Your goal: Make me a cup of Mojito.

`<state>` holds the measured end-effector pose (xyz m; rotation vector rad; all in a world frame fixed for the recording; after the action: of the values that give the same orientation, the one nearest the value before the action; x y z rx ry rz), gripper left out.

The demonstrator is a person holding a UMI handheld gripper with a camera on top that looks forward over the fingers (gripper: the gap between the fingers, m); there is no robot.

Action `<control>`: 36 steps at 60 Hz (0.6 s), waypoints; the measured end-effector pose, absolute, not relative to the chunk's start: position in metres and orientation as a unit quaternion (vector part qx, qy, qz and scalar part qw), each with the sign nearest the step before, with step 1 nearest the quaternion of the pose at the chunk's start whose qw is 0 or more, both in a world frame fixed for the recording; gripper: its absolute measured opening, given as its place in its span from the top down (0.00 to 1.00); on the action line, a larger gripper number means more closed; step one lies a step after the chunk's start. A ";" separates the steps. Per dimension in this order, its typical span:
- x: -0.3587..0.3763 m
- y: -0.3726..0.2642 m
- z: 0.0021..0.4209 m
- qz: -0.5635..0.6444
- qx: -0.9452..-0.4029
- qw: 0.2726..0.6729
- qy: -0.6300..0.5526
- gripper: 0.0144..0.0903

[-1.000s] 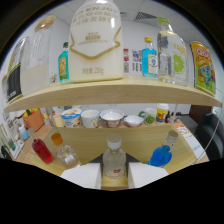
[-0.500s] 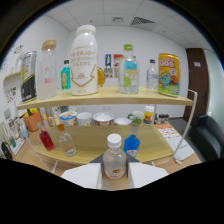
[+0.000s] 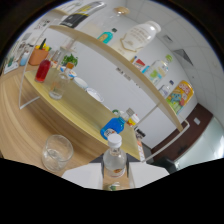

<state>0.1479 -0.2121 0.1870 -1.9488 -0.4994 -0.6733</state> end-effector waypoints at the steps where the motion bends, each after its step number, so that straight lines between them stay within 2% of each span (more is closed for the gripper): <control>1: 0.148 -0.211 0.188 -0.292 -0.793 0.485 -0.224 0.74; 17: 0.128 -0.192 0.194 -0.478 -0.626 0.398 -0.470 0.74; 26: 0.132 -0.186 0.198 -0.551 -0.546 0.332 -0.536 0.74; 36: 0.129 -0.181 0.199 -0.588 -0.487 0.290 -0.577 0.74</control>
<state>0.1294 -0.1813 0.1992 -1.2997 -1.5377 -1.5688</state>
